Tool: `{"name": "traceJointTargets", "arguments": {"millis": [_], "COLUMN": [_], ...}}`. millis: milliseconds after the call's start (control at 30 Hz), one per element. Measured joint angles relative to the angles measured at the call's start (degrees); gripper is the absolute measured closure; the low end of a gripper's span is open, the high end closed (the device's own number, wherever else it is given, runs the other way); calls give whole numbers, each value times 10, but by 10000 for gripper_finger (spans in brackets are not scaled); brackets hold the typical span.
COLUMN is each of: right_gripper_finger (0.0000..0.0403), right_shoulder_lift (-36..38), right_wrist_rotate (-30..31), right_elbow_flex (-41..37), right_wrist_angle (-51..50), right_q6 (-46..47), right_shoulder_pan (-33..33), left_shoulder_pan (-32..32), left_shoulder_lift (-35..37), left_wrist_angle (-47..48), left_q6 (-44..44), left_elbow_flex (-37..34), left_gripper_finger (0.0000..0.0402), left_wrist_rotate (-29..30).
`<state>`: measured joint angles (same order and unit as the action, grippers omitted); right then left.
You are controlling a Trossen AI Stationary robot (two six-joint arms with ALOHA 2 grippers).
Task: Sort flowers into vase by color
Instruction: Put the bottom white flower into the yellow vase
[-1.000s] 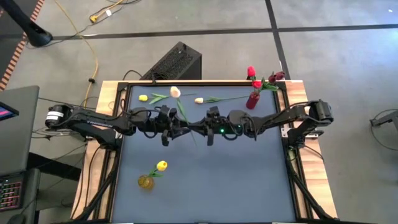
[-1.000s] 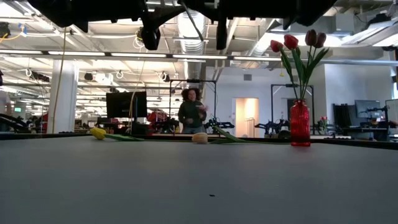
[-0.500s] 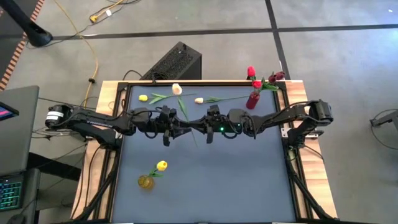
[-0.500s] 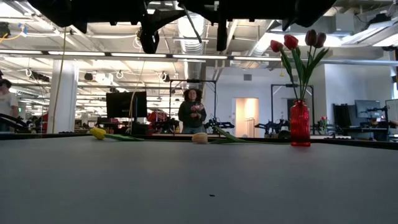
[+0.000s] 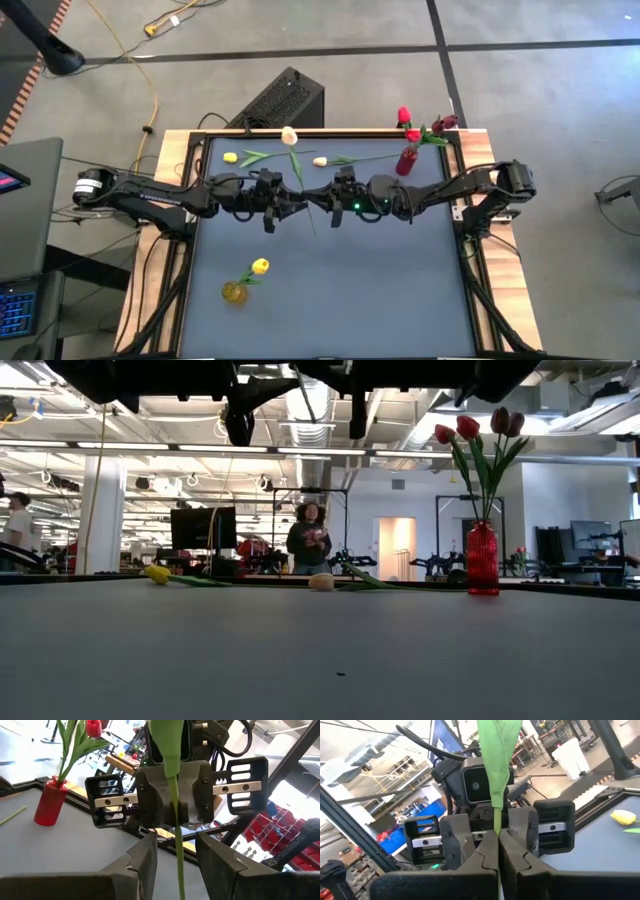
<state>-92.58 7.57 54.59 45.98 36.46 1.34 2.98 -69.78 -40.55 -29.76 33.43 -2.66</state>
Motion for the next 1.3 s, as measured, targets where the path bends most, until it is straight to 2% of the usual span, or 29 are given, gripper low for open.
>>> {"name": "traceJointTargets", "arguments": {"millis": [300,700,1100,1300], "right_gripper_finger": [381,370,330,266], "right_shoulder_lift": [0,0,0,0], "right_wrist_rotate": [2,2,-3,-40], "right_elbow_flex": [0,0,0,0], "right_wrist_angle": [4,4,4,-4], "right_q6": [6,8,6,5], "right_shoulder_pan": [-3,-3,-3,-3], "left_shoulder_pan": [0,0,0,0], "left_shoulder_lift": [0,0,0,0], "left_wrist_angle": [-1,-1,0,1], "left_q6": [6,9,15,12], "left_elbow_flex": [0,0,0,0], "left_gripper_finger": [293,390,401,401], "left_wrist_rotate": [0,16,16,0]}}
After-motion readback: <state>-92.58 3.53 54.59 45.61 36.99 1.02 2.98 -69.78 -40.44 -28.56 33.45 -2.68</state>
